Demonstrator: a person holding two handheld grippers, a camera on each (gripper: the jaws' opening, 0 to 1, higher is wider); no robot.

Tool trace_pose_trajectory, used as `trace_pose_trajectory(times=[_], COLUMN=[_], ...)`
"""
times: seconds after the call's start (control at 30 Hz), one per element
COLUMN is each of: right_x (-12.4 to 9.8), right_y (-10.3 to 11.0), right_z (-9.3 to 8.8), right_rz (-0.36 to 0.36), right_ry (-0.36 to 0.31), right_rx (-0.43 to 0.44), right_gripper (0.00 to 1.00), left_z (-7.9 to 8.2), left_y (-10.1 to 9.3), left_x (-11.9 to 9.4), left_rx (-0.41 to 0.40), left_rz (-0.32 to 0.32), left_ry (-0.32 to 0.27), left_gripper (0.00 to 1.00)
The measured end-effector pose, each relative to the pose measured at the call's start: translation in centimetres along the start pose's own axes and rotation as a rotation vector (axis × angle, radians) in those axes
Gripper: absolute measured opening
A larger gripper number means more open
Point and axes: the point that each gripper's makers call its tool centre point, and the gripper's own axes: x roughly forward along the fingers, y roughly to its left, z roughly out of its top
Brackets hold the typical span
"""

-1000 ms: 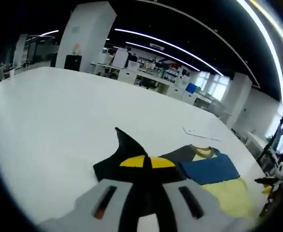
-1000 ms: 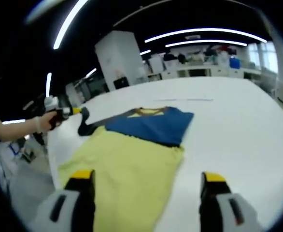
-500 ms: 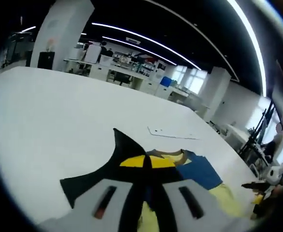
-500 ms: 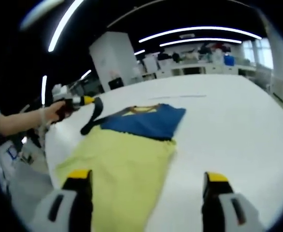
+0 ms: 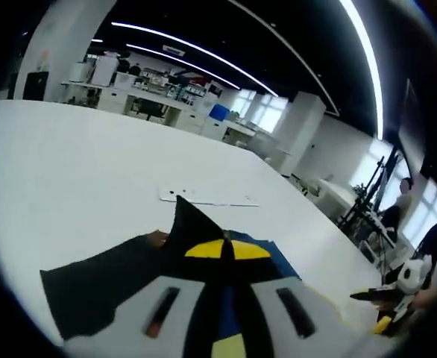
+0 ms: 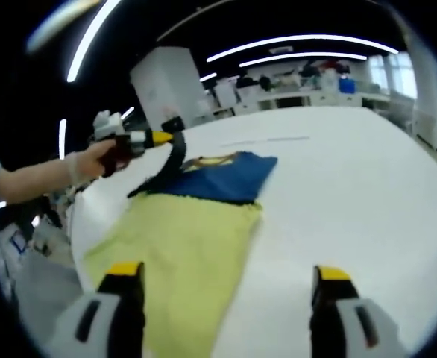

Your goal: Fold the garment on the visible template until the final outline fits inside the template.

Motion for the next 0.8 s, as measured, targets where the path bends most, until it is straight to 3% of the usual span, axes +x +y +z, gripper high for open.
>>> trace_pose_trajectory(times=[0.4,0.6,0.8], right_x=[-0.5,-0.7,-0.8], right_y=[-0.5,-1.0,-1.1], right_z=[-0.5,-0.8,-0.9], right_rz=[-0.013,-0.018,-0.021], right_ry=[-0.001,-0.001,0.004], right_rx=[0.023,0.035,0.039], right_gripper=[0.92,0.92,0.92], left_z=[-2.5,-5.4,-7.3], left_y=[-7.1,-8.8,-9.8], left_x=[4.0,4.9,5.6], left_rx=[0.061,0.09,0.082], left_rz=[-0.122,-0.158,-0.179], left_ry=[0.067,0.142,0.18], left_gripper=[0.0,0.0,0.0])
